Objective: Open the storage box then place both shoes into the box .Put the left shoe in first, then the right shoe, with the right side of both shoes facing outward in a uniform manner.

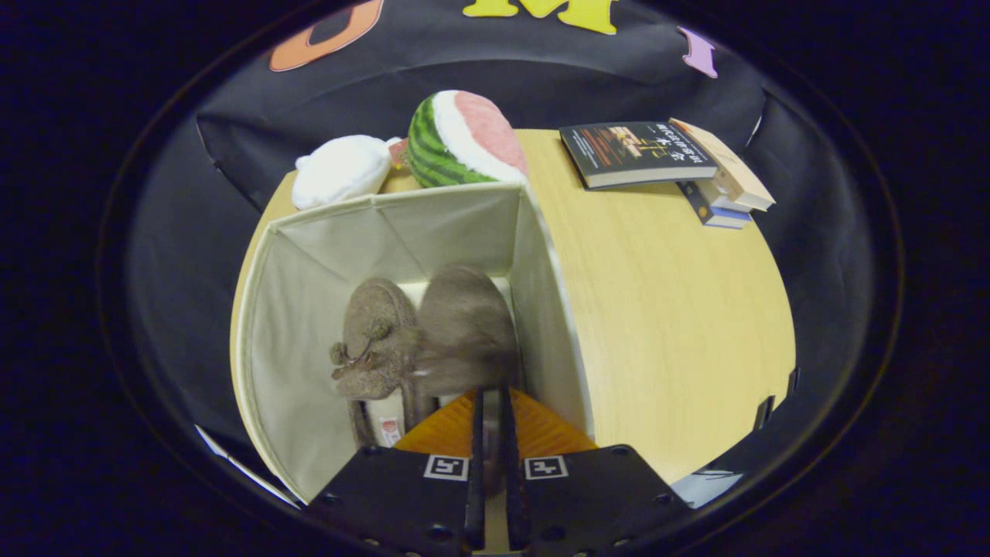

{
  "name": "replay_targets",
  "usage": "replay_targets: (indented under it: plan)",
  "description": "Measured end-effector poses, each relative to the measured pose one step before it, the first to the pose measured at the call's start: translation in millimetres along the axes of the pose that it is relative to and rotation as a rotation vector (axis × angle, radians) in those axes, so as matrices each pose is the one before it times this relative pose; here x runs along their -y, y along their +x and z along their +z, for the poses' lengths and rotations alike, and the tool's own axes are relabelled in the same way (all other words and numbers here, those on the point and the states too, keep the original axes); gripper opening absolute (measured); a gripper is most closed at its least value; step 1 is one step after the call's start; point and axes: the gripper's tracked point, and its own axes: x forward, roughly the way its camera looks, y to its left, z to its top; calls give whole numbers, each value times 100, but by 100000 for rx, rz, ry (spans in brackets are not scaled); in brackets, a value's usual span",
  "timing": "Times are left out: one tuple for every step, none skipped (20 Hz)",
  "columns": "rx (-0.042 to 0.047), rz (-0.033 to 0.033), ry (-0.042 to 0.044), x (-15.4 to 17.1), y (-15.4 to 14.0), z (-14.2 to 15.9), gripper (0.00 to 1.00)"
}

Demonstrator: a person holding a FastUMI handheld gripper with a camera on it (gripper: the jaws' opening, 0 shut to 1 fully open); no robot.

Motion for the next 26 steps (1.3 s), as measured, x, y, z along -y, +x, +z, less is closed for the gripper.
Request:
replay_targets:
  plan:
    - [1482, 725, -727, 50, -626, 420, 20]
    - [1288, 1232, -938, -52, -214, 203, 24]
    - [417, 2377, -238, -407, -395, -88, 27]
    - [11, 1715, -273, -291, -762, -155, 33]
    - [741, 1211, -708, -100, -837, 43, 45]
    - [1636, 617, -1392, -74, -956, 206, 56]
    - [1993, -85, -1873, 118, -878, 213, 67]
    - [2310, -613, -1901, 217, -960, 253, 73]
    - [2827, -766, -1313, 340, -975, 309, 80]
    - [2534, 363, -912, 84, -941, 335, 84]
    - [2490, 534, -503, 189, -913, 335, 90]
    - [2461, 289, -100, 393, -1176, 379, 93]
    - [2467, 521, -64, 375, -1048, 346, 95]
    - [1872, 241, -127, 493, -1086, 304, 96]
    - [1497, 494, 18, 484, -1037, 168, 96]
    - [1410, 705, 105, 492, -1051, 218, 96]
    - [1818, 216, -419, 635, -1117, 324, 96]
    - [2860, -2, -887, 733, -1191, 528, 96]
    - [3488, -106, -871, 848, -1238, 646, 96]
    - [4345, -317, -670, 876, -1240, 856, 96]
    - [4602, -1126, -881, 1137, -1311, 763, 96]
    - [4653, -1353, -1160, 1162, -1312, 730, 96]
    - [4632, -153, -791, 835, -1140, 651, 96]
    - [5672, 557, 305, 694, -1130, 874, 96]
    - [5518, -340, 454, 1390, -1403, 951, 96]
    - [5205, -654, 42, 1113, -1254, 725, 96]
